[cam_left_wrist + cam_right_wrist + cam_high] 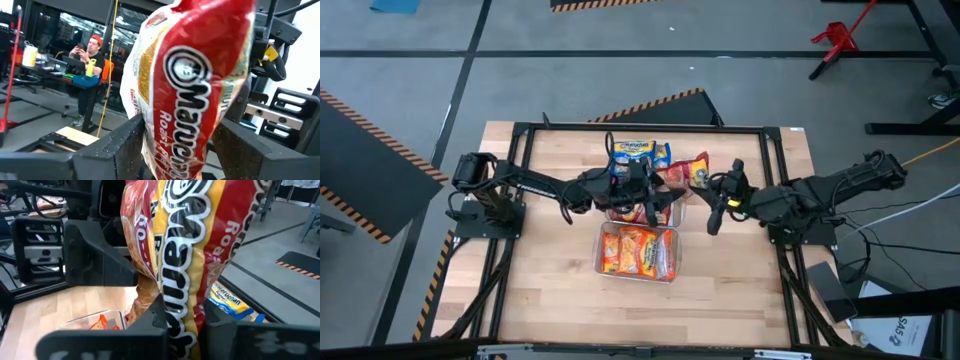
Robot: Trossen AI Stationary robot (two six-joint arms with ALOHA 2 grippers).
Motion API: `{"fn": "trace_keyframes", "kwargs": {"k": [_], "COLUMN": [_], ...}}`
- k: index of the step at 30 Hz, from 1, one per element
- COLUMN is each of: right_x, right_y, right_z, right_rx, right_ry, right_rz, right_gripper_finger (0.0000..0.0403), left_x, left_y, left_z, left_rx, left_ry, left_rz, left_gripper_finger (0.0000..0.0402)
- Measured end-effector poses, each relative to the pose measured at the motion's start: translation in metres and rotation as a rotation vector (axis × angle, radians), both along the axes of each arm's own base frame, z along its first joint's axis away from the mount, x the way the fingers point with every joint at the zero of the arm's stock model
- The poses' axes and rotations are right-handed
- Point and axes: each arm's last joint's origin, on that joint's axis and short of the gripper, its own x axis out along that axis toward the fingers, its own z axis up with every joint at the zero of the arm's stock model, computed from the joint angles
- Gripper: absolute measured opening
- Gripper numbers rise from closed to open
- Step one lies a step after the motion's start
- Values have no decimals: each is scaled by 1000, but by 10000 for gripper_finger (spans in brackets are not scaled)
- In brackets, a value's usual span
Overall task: Sort Maruchan noodles
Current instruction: Put the red noodle pack into the top transparent bin
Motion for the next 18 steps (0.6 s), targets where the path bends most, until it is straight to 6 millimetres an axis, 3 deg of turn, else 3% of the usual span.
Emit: {"fn": "trace_keyframes", "kwargs": {"k": [5, 9, 18], "right_x": [2, 2, 2], "right_y": [0, 0, 1], "right_z": [-1, -1, -3], "right_rx": [5, 2, -46], "right_ry": [4, 12, 51], "right_rz": [14, 23, 79], "right_gripper_finger": [19, 26, 112], "left_x": [0, 1, 1], "left_y": [0, 0, 4], "left_z": [-1, -3, -4], "left_rx": [21, 20, 43], "left_ry": [11, 31, 50], "left_rz": [12, 22, 44], "left_gripper_finger": [217, 193, 102]}}
